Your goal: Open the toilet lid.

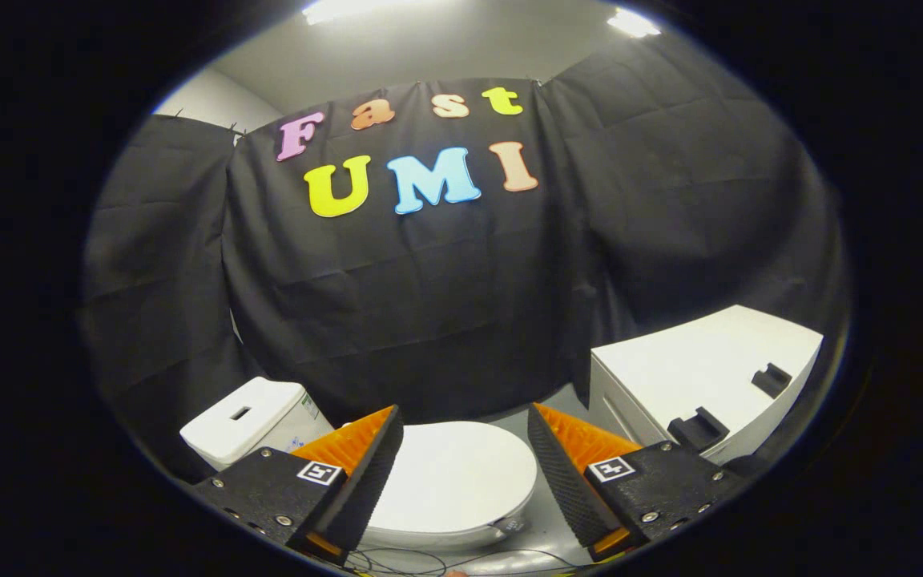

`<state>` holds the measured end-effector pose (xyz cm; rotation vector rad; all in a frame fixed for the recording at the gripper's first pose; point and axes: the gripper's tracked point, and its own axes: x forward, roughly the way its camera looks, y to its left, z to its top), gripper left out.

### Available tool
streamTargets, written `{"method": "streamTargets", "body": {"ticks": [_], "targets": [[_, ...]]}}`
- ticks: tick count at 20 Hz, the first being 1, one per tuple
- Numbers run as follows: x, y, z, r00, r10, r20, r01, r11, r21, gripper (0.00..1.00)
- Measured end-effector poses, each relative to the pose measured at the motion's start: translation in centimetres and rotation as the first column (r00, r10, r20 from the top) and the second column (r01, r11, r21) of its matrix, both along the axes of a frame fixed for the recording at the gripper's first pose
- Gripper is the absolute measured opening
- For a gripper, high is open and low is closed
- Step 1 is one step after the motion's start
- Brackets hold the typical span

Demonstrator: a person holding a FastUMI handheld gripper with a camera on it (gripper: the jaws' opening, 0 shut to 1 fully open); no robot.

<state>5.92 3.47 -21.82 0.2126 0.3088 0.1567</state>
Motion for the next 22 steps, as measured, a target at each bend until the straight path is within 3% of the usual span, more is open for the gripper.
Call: {"method": "streamTargets", "body": {"ticks": [2, 6, 11, 15, 22], "targets": [[-0.3, 0.4, -2.2, 0.999, 0.008, -0.037, -0.004, 0.995, 0.096, 0.96], [-0.8, 0.0, -7.7, 0.993, -0.006, -0.120, 0.018, 0.995, 0.098, 0.96], [-1.3, 0.5, -12.8, 0.977, -0.026, -0.212, 0.067, 0.980, 0.189, 0.96], [-1.9, -1.0, -16.6, 0.946, -0.064, -0.318, 0.140, 0.965, 0.222, 0.96], [-3.2, -3.9, -19.4, 0.903, -0.160, -0.398, 0.305, 0.892, 0.333, 0.96]]}}
